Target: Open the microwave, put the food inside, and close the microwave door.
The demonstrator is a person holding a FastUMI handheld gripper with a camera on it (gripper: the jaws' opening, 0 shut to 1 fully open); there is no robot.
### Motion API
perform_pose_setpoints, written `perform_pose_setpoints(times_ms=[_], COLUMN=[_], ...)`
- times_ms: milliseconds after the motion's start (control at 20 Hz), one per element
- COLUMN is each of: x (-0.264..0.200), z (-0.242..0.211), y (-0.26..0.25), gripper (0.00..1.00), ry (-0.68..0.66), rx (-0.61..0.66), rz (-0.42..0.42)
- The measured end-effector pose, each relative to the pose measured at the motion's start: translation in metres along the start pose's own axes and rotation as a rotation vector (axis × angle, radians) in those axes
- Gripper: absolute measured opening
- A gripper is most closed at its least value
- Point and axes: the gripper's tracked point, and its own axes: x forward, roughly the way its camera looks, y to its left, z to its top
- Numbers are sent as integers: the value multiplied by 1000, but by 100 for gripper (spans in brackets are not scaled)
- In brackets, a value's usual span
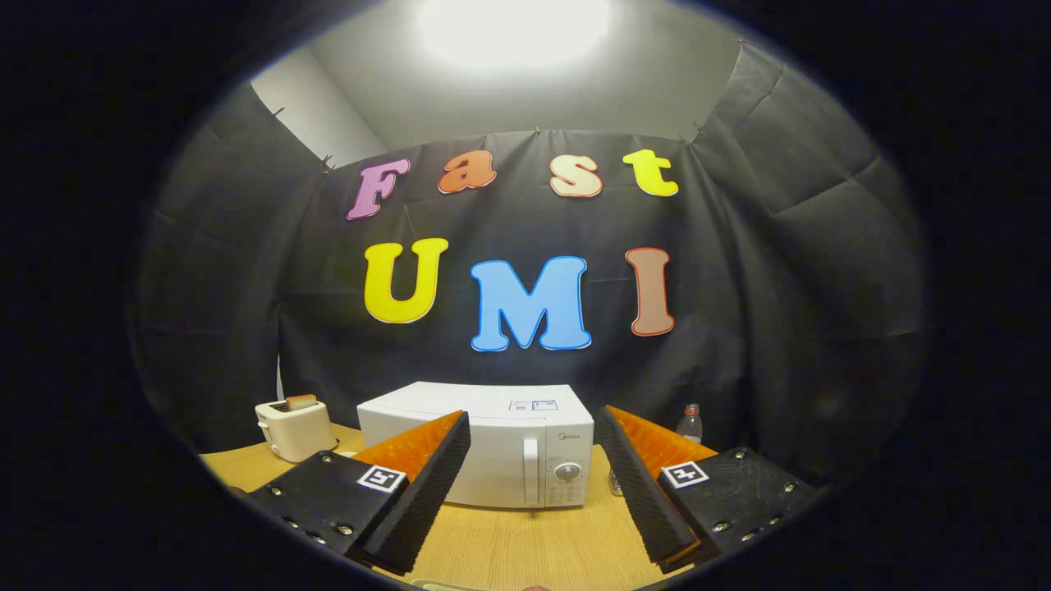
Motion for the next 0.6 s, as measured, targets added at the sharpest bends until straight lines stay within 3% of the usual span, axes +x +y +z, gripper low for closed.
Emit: perform_pose_setpoints(times_ms=[600], x=[109], z=[-68], y=[1], gripper=[98], ry=[101], rx=[23], rz=[65])
